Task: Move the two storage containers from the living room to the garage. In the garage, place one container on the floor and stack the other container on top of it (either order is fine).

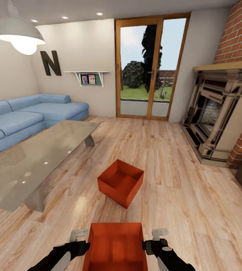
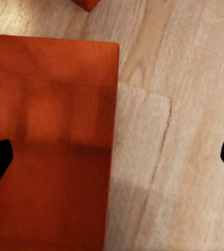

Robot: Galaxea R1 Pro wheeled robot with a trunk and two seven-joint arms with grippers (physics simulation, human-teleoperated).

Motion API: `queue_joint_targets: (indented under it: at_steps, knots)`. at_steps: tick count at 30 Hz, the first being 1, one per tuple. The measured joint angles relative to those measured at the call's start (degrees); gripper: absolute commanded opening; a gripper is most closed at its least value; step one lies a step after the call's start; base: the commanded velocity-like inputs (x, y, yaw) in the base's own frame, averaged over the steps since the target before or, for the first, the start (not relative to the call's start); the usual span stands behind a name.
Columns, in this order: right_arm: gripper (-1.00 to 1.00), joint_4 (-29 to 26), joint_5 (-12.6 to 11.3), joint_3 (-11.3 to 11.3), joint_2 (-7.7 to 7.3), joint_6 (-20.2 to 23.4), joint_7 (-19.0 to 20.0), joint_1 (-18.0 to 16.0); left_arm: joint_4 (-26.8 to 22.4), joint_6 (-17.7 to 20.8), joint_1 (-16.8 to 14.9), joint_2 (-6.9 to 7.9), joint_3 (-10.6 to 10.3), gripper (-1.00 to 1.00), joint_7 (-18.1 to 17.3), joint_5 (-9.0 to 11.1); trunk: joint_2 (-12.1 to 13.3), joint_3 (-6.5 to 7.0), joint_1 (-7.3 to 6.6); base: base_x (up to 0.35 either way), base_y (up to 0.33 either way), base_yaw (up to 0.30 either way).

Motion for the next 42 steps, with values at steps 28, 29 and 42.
queue_joint_targets:
  at_steps: [28, 29, 42]
  knots:
    - [1.0, 0.0, 0.0, 0.1, 0.0, -0.1, 0.1, 0.0, 0.0, -0.1, 0.0, 0.0, 0.2, 1.0, 0.0, 0.0, -11.2, -5.03, 6.15, 0.0, 0.0, 0.0]
    - [1.0, 0.0, 0.0, 0.1, 0.0, -0.1, 0.1, 0.0, 0.0, -0.1, 0.0, 0.0, 0.2, 1.0, 0.0, 0.0, -11.6, -5.21, 6.37, 0.0, 0.0, 0.0]
    - [1.0, 0.0, 0.0, 0.1, 0.0, -0.1, 0.1, 0.0, 0.0, -0.1, 0.0, 0.0, 0.2, 1.0, 0.0, 0.0, -16.5, -7.37, 9.01, 0.0, 0.0, 0.0]
